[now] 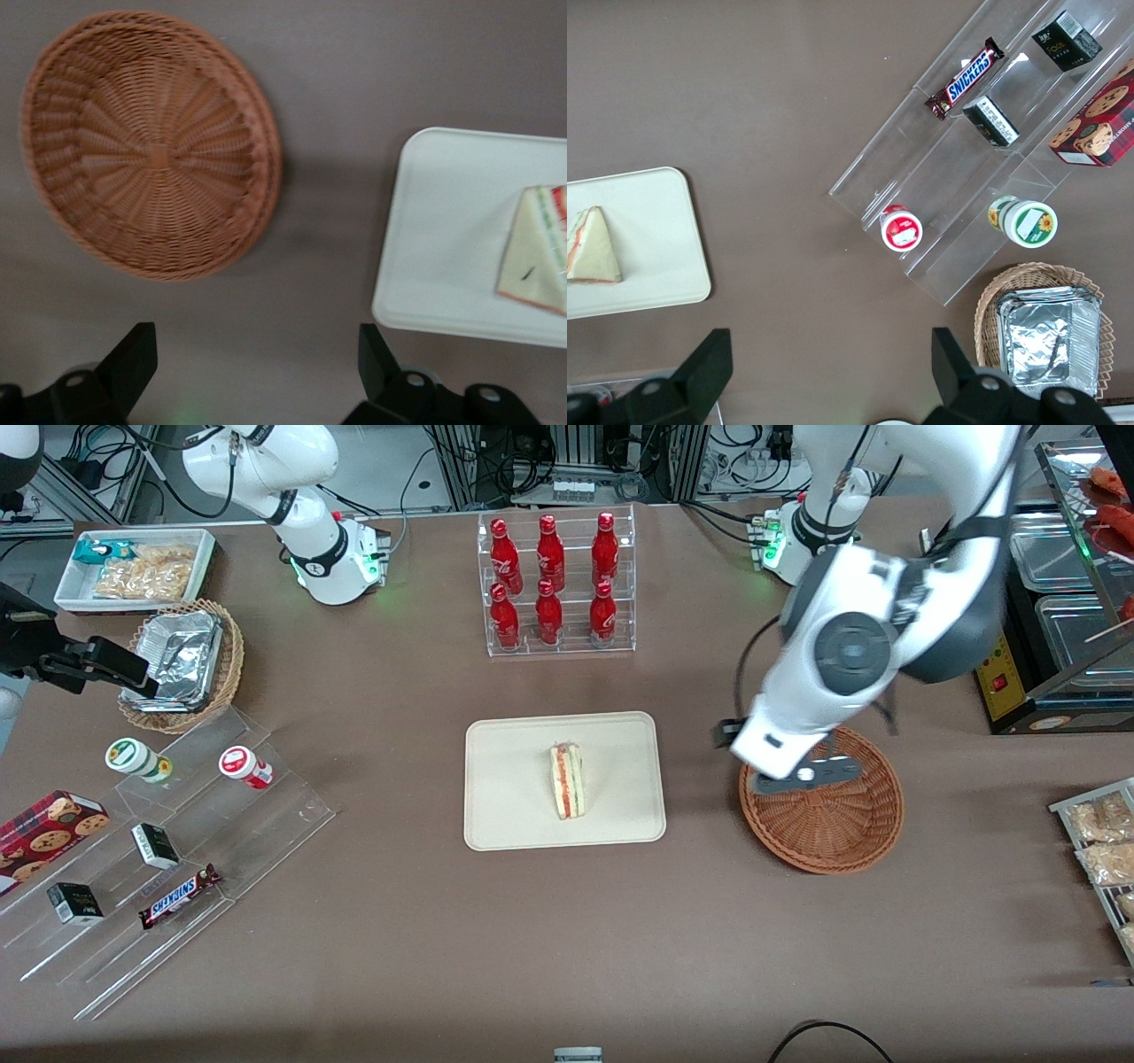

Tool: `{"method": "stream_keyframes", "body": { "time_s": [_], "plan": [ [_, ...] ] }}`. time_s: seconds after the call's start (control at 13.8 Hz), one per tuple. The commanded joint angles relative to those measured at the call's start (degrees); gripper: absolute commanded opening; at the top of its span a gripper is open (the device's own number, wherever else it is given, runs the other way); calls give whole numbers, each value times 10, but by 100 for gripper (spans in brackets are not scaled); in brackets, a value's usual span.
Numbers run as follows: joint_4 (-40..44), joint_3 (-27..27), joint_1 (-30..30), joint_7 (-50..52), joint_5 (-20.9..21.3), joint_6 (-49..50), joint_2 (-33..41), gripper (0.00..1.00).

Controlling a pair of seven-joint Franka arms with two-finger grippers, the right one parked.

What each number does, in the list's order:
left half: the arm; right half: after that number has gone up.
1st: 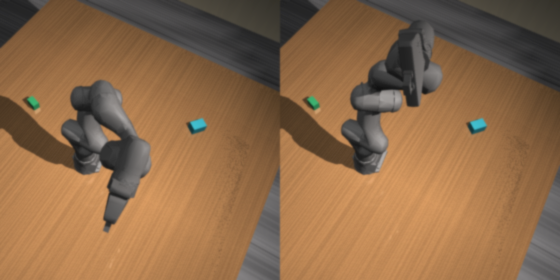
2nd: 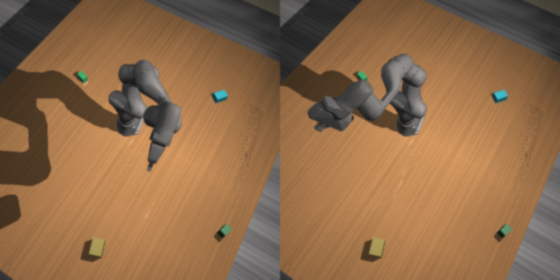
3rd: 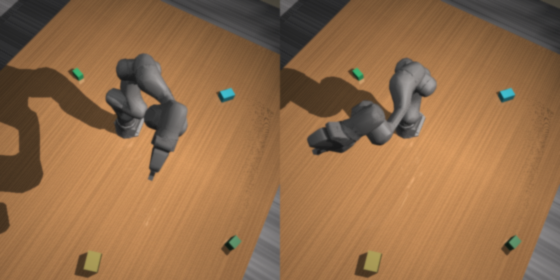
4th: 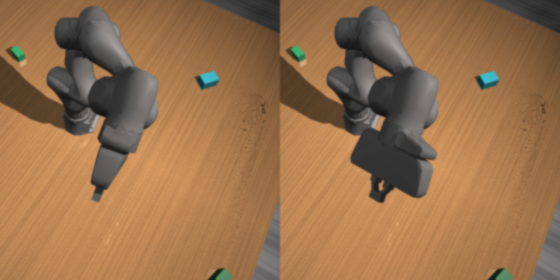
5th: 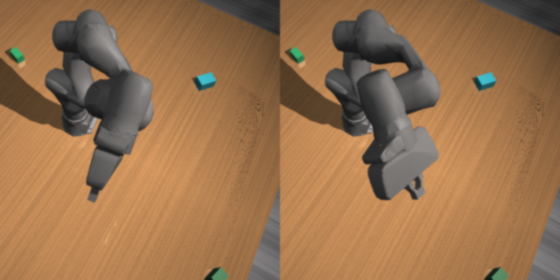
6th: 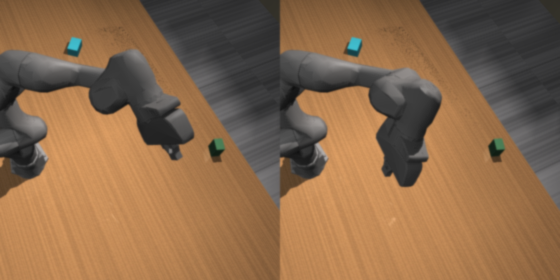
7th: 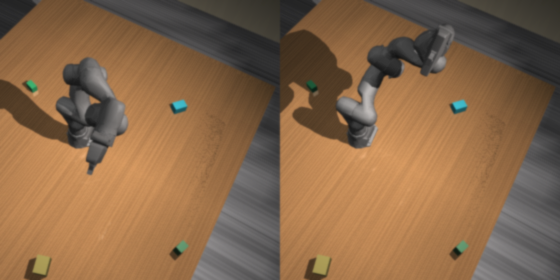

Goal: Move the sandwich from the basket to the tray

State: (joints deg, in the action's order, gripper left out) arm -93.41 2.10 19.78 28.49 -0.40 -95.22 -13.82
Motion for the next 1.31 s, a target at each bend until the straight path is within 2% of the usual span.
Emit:
{"method": "stream_keyframes", "body": {
  "time_s": [0.0, 0.36, 0.58, 1.24],
  "plan": [
    [-25, 6, -54, -85, -3, 42, 55, 100],
    [-24, 6, -137, -199, 2, 99, 115, 100],
    [-15, 69, -229, -251, 6, 124, 142, 100],
    [-9, 67, -245, -254, 21, 138, 197, 100]
  ]
}}
